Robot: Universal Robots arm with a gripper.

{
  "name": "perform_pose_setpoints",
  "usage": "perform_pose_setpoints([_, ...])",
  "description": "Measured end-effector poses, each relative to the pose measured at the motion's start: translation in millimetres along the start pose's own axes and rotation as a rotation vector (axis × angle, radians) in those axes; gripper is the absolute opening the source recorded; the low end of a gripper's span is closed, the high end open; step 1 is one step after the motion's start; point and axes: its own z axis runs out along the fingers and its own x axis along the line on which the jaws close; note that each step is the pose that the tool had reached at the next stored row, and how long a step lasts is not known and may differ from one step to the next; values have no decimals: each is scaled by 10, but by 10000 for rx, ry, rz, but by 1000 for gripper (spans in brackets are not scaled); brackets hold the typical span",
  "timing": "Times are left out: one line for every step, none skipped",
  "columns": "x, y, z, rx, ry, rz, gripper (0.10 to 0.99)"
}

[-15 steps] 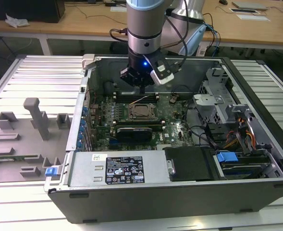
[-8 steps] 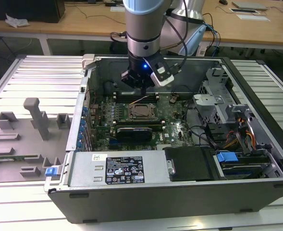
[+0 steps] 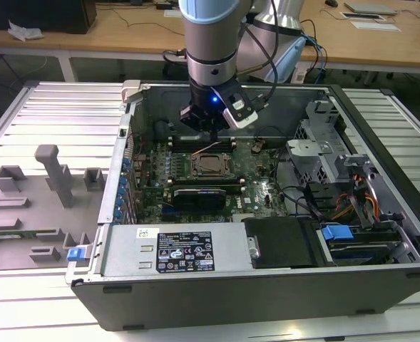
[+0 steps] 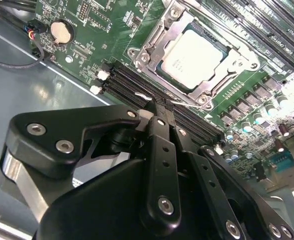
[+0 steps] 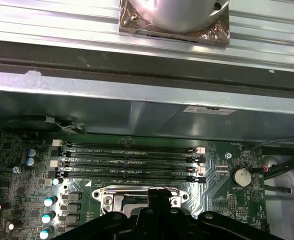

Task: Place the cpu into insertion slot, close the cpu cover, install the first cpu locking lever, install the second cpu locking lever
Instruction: 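Install the first cpu locking lever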

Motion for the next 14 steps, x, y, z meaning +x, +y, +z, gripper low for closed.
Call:
perform_pose_setpoints([3,0,1,0,-14,-5,106])
perform_pose_setpoints([17,-1,6,13,-86,-23,106])
perform_pose_setpoints([28,-2,13,17,-164,-41,106])
perform_pose_setpoints([38,-3,19,20,-236,-58,106])
perform_pose_setpoints([51,-4,23,25,-332,-81,106])
perform_pose_setpoints([63,-4,28,29,-411,-99,106])
perform_pose_setpoints([84,-5,36,34,-541,-128,106])
perform_pose_setpoints([107,-6,44,40,-653,-153,106])
perform_pose_setpoints([120,-7,50,43,-711,-167,106])
perform_pose_setpoints([130,-8,56,48,-758,-179,106])
perform_pose_setpoints([141,-10,68,50,-814,-192,106])
perform_pose_setpoints([149,-13,83,53,-868,-205,106])
perform_pose_setpoints([151,-15,92,55,-887,-209,106])
perform_pose_setpoints([156,-19,111,58,-920,-216,106])
